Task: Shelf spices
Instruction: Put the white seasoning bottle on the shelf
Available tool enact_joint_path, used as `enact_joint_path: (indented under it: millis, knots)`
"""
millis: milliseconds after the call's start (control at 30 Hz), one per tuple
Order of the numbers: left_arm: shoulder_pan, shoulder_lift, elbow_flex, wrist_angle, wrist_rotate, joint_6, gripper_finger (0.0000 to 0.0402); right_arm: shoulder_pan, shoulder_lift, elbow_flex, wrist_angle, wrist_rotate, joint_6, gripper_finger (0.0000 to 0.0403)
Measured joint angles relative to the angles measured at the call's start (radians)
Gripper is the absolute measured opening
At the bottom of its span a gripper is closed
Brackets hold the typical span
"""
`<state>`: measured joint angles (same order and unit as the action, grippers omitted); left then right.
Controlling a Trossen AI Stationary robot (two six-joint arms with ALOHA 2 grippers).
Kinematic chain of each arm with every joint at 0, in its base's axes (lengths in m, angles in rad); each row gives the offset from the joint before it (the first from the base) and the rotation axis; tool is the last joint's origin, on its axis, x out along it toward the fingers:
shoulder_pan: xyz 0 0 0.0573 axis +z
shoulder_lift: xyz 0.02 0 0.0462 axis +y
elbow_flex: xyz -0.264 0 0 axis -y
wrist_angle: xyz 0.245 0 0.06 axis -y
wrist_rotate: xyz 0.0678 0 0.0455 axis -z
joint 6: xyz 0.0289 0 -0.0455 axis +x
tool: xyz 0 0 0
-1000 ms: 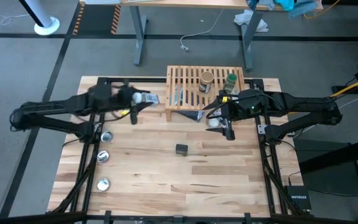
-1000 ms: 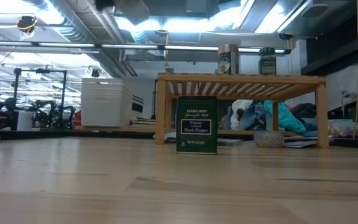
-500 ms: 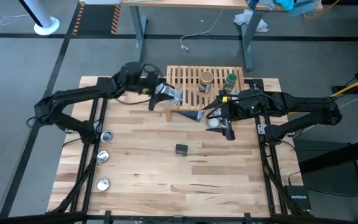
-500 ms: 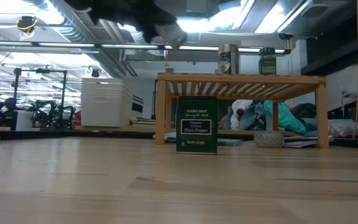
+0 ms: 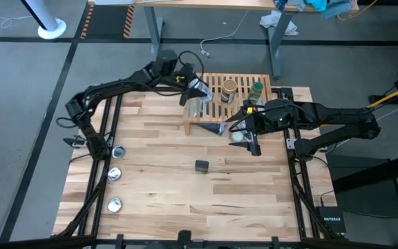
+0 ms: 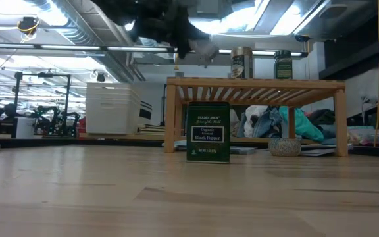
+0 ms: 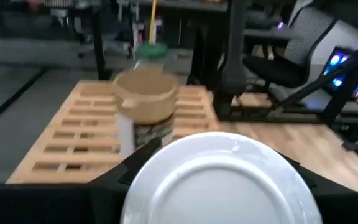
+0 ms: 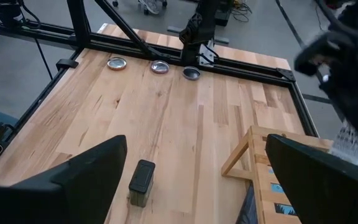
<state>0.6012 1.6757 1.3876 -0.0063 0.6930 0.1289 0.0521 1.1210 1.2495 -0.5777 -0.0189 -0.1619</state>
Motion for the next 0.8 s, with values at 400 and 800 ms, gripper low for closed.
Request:
enact_joint_path:
  millis: [400,800]
  knots:
    - [0.009,0.133,0.095,-0.118,0.003,0.099,0.0185,0.0,0.0,0.0,0.0,0.0,0.0,0.039]
    - [0.028,0.133,0.095,-0.119,-0.05,0.162,0.0185,0.0,0.0,0.0,0.0,0.0,0.0,0.039]
